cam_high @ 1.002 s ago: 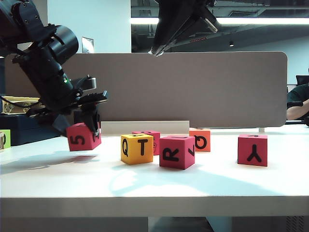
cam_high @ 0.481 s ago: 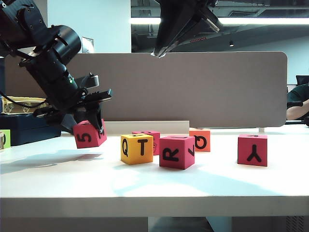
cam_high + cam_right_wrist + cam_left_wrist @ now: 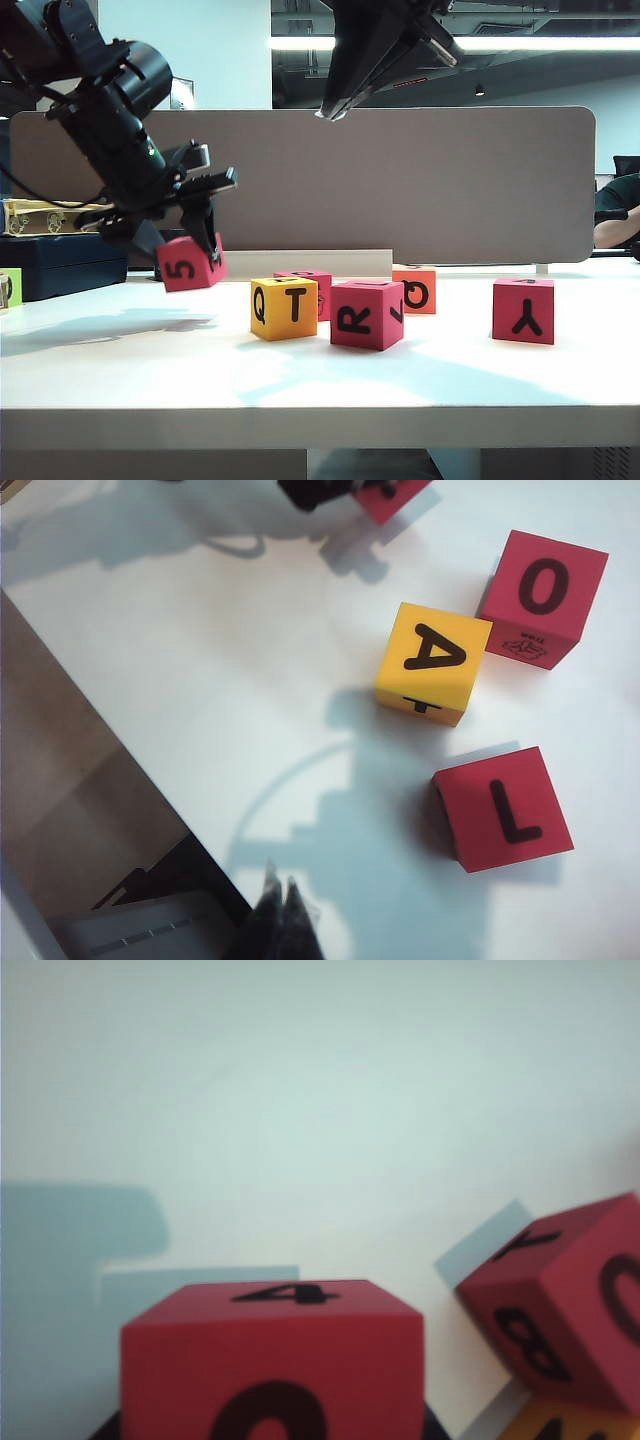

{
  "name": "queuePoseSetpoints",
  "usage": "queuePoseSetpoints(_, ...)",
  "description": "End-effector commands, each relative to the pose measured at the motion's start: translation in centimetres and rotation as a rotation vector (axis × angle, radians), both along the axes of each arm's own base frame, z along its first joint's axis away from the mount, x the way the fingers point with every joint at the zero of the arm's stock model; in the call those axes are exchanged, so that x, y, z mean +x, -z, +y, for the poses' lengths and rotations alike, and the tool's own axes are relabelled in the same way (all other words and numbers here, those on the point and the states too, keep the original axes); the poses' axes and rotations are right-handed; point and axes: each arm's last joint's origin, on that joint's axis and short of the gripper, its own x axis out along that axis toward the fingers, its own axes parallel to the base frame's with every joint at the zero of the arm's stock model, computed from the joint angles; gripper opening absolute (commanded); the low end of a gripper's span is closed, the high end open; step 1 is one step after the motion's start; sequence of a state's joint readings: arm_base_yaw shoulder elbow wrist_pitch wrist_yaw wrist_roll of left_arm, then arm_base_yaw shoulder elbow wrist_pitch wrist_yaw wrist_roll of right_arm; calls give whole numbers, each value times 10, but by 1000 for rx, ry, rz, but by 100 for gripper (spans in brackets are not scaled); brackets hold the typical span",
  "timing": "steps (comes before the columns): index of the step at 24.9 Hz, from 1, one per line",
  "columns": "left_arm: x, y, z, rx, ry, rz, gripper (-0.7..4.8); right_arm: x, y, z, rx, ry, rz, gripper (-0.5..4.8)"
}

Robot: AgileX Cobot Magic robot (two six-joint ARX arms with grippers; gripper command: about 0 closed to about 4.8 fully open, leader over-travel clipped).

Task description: Select the appropriate blocks from the scattered letter blocks on the table and arrange them in a row to spell out "2024".

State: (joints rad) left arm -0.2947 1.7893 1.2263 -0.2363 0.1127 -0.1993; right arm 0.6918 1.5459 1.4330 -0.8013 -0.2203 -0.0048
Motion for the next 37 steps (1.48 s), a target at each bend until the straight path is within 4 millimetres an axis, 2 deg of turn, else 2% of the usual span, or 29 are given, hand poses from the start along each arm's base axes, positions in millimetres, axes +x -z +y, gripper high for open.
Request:
queuePoseSetpoints(1, 5, -5, -1, -10, 2, -23, 209, 0, -4, 0, 12, 3, -15, -5)
queuePoseSetpoints(6, 14, -4, -4, -17, 0, -11, 209, 0, -4, -1, 4, 11, -21, -5)
queuePoseSetpoints(15, 22, 20, -8, -30, 11, 77, 210, 0, -4, -1, -1, 14, -23, -5)
queuePoseSetpoints(25, 22, 20, -8, -32, 13, 77, 221, 0, -3, -1, -4, 14, -20, -5)
queuePoseSetpoints(29, 22, 19, -8, -33, 13, 75, 283, 0, -3, -1, -6, 14, -17, -5)
queuePoseSetpoints(37, 23, 18, -9, -53, 29, 64, 283, 0, -3, -1, -7, 14, -15, -5)
